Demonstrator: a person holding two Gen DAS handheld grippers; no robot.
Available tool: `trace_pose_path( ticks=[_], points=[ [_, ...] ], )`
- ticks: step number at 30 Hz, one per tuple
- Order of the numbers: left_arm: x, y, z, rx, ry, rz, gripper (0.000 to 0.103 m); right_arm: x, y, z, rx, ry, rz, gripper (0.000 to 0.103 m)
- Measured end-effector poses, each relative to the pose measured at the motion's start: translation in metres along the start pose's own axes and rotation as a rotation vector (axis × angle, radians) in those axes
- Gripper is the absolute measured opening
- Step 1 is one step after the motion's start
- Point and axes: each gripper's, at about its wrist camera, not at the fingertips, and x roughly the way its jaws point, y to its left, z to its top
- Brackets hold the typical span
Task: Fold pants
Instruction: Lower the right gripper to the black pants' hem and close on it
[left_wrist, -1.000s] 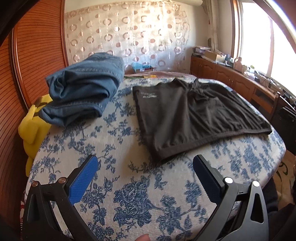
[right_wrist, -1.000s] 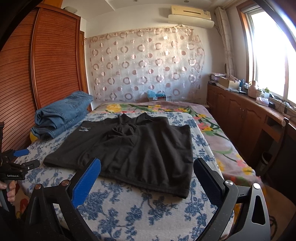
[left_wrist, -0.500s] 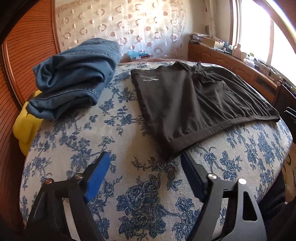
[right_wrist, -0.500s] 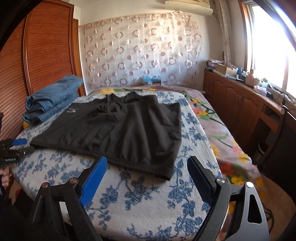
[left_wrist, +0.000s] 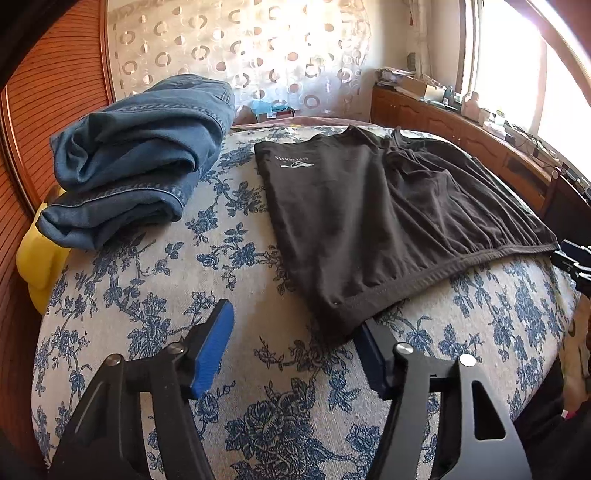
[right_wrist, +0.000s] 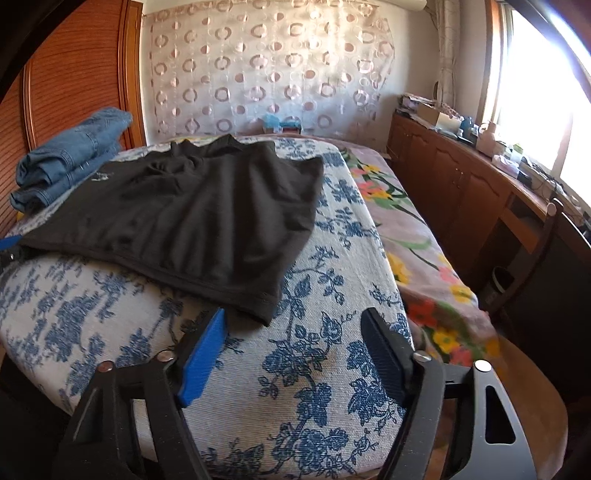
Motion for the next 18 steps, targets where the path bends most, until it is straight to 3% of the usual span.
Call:
trace_pose_path(
  ticks=[4, 9, 12, 16, 18],
  points=[
    [0.001, 0.0, 0.001, -0.007, -0.002, -0.019, 0.055, -0.007, 0.002, 0.003, 0.01, -0.003, 0.001, 0.054],
    [0.002, -0.004, 0.001, 0.002, -0.006, -0.042, 0.04, -0.017, 0.003, 0.007, 0.038, -0.023, 0.037, 0.026],
    [0.003, -0.007, 0.001, 0.01, -0.008, -0.052, 0.035, -0.024, 0.004, -0.002, 0.026, -0.036, 0.048, 0.016],
    [0.003, -0.006, 0.0, -0.002, -0.008, -0.053, 0.033, -0.029, 0.005, -0.004, 0.023, -0.039, 0.066, 0.012],
    [0.002, -0.005, -0.001, -0.004, -0.011, -0.062, 0.025, -0.036, 0.005, -0.006, 0.027, -0.045, 0.075, 0.008]
  ],
)
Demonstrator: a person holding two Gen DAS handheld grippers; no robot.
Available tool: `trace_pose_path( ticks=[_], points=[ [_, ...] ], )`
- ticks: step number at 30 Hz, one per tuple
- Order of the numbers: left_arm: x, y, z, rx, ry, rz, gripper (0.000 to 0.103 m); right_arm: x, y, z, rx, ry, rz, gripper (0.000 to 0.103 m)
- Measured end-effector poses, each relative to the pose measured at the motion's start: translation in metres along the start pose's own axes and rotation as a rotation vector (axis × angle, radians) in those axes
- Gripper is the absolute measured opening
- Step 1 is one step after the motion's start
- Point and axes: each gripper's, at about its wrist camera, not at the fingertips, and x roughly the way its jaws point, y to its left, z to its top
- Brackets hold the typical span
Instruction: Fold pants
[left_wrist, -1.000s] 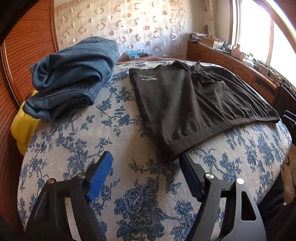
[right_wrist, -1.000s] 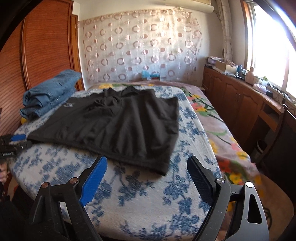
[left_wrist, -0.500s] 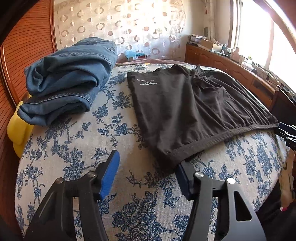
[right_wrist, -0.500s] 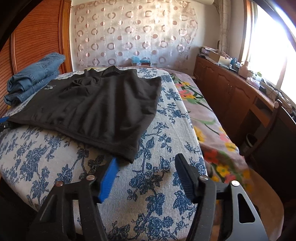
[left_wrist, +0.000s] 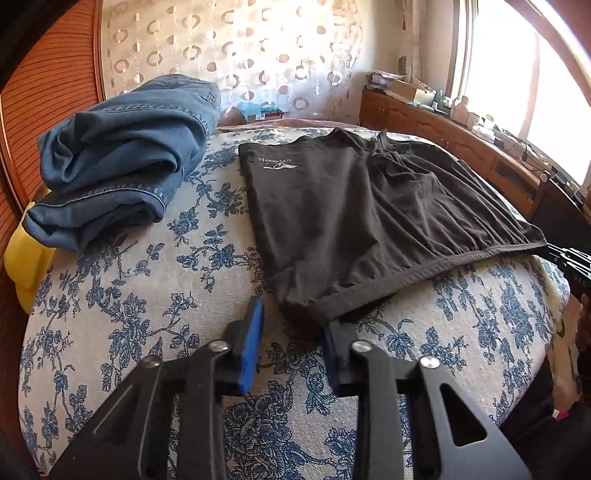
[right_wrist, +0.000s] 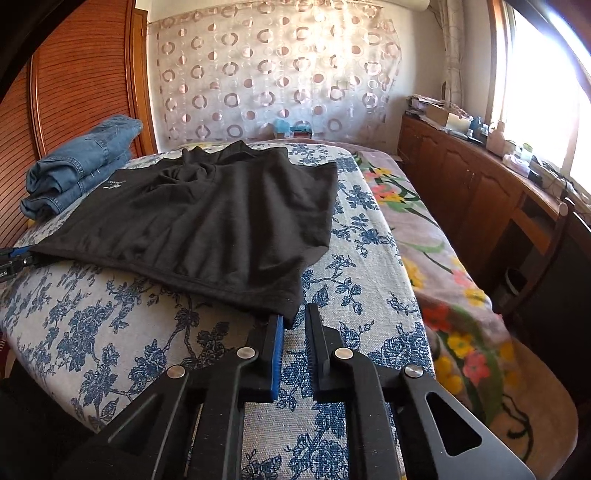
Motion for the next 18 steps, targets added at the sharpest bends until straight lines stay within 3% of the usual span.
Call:
trace_pose_path(
  ticks=[5, 18],
  points=[
    [-0.008, -0.003, 0.001, 0.0, -0.03, -0.015, 0.013, -0.002, -0.004, -0.003, 0.002, -0.021, 0.017, 0.005],
    [-0.037, -0.002, -0.008, -0.039, -0.084, -0.051, 0.01, -0.003, -0.016, 0.006, -0.007, -0.051, 0.041, 0.005]
  ],
)
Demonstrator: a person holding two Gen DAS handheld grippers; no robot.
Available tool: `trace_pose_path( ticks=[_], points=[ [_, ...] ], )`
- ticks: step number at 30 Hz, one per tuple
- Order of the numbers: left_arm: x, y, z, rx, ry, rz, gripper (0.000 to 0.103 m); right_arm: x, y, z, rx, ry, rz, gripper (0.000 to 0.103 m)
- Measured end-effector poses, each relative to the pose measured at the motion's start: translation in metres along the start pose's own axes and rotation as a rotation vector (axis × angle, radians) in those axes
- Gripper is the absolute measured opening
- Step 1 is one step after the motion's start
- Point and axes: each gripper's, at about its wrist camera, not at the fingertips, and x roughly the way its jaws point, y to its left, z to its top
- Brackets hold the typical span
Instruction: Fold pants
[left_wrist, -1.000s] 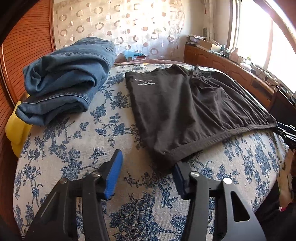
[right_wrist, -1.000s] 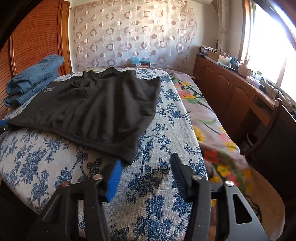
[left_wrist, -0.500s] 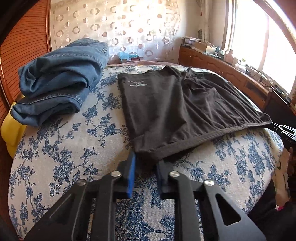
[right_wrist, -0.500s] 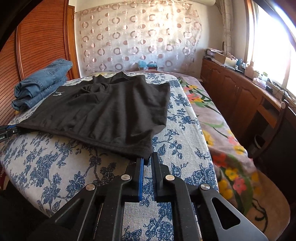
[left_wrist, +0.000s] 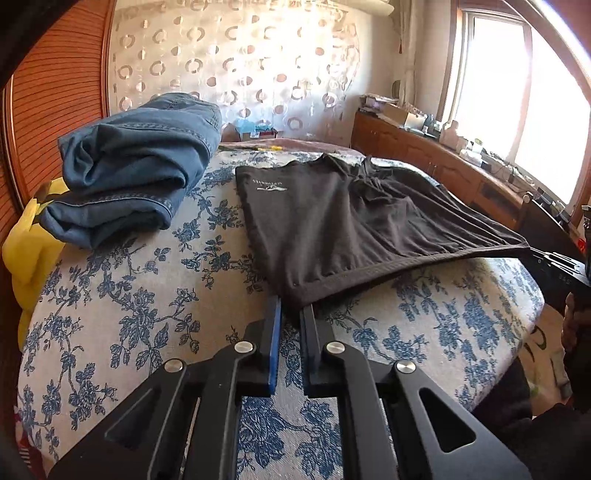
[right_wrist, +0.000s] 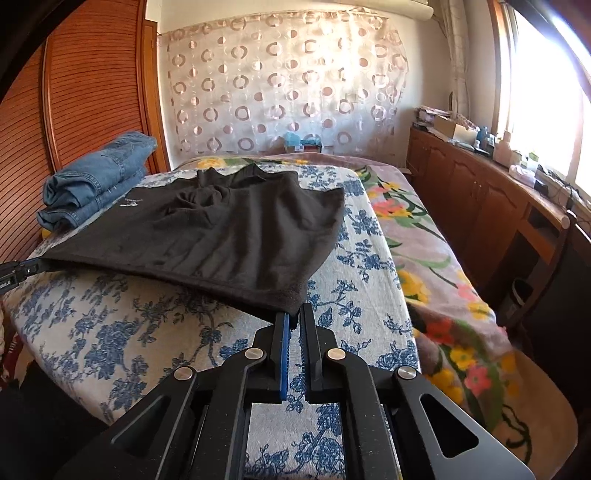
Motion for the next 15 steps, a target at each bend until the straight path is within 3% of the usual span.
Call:
trace_pose_path(
  ticks=[15],
  points=[
    [-0.023, -0.009, 0.005, 0.022, -0.038, -0.017, 0.003, -0.007, 0.003, -0.001, -0.009, -0.021, -0.006, 0.005]
  ],
)
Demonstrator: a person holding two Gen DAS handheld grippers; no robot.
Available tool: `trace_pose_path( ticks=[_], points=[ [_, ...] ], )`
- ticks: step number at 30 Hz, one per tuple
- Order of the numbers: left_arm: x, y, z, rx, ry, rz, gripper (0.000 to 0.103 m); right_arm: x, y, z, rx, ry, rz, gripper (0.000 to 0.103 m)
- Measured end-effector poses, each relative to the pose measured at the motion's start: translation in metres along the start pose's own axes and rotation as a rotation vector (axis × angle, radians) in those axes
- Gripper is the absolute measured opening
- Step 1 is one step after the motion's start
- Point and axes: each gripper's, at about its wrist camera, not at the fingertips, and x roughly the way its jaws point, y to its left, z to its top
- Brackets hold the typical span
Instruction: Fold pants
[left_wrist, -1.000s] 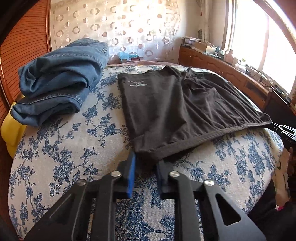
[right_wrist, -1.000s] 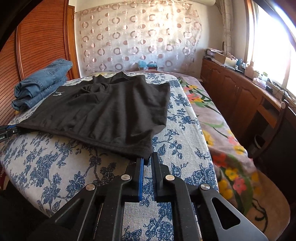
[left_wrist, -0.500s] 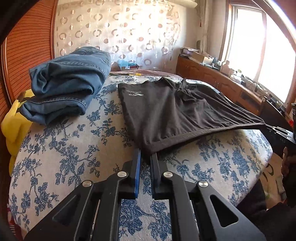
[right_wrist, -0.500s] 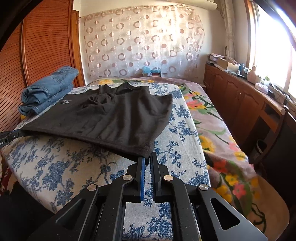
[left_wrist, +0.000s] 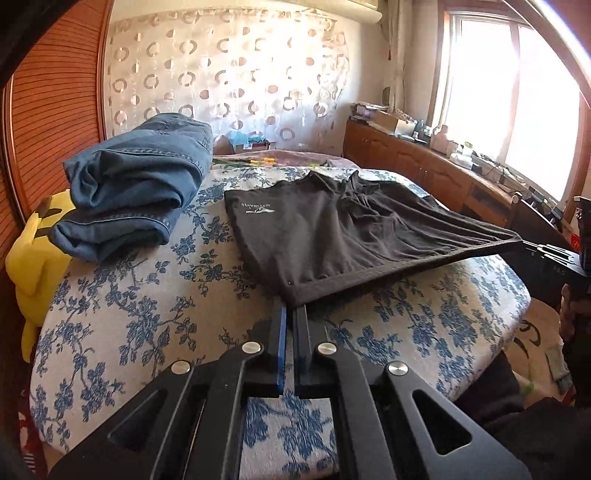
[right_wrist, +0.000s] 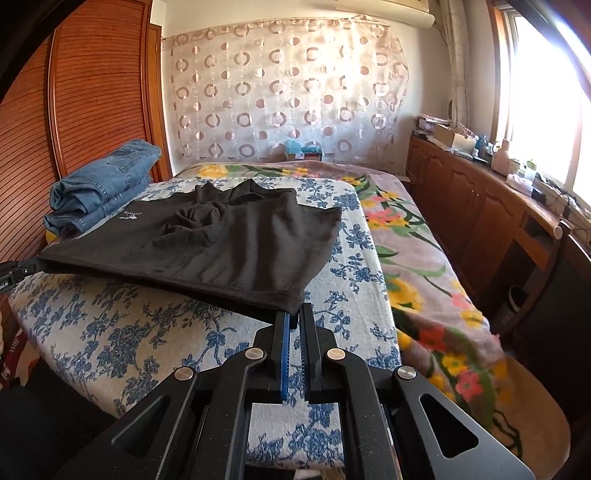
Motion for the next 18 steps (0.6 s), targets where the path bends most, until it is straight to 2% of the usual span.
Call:
trace_pose_path(
  ticks=[7, 13, 18],
  points=[
    [-0.006, -0.003, -0.011, 0.019, 0.032, -0.012, 0.003, -0.011, 0.001, -0.007, -0.004, 0.009, 0.02, 0.005],
    [0.005, -0.002, -0.02, 0.012, 0.072, -0.013, 0.004, 0.008, -0.001, -0.007, 0.031, 0.025, 0.037, 0.005],
    [0.0, 0.001, -0.019, 0.015, 0.069, -0.006, 0.009, 0.018, 0.003, -0.006, 0.021, 0.028, 0.039, 0.005]
  ],
)
